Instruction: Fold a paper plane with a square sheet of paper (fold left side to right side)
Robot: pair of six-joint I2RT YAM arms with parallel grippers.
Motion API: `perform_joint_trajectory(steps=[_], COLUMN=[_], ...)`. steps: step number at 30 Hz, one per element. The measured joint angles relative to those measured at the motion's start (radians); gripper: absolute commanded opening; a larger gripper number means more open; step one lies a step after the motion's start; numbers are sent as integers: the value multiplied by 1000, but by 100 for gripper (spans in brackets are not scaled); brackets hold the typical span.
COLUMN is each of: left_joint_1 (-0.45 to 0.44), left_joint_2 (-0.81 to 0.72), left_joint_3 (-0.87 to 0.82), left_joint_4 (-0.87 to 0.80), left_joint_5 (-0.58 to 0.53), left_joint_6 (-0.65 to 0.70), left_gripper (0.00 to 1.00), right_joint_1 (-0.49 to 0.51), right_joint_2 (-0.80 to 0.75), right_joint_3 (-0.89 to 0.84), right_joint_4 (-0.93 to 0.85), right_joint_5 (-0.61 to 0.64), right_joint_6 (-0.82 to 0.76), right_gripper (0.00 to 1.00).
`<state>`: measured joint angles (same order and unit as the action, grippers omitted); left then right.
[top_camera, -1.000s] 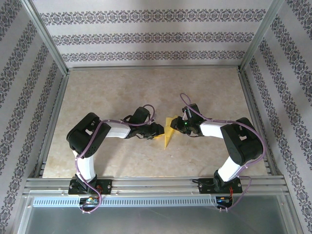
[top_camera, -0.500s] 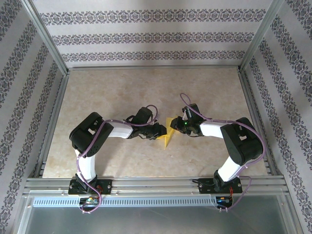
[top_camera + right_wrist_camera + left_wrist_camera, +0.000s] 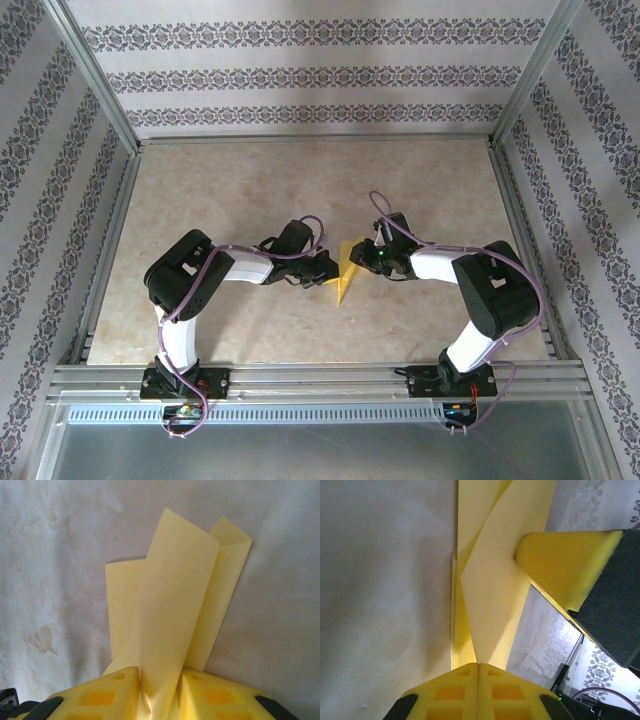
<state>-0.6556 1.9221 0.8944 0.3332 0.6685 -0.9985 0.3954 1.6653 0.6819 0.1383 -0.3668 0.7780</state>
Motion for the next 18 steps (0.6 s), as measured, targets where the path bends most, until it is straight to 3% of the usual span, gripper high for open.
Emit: perform_joint_trajectory(steps=[18], left_joint_1=[0], left_joint_2=[18], left_joint_3=[20], left_joint_4=[-35], left_joint_5=[-29], left_joint_6=[46], left_gripper=[0], right_joint_1=[0], right_joint_2=[0], right_joint_3=[0], right_joint_4=[0], right_joint_5=[0], right_joint_6=[-12], right_gripper=[31])
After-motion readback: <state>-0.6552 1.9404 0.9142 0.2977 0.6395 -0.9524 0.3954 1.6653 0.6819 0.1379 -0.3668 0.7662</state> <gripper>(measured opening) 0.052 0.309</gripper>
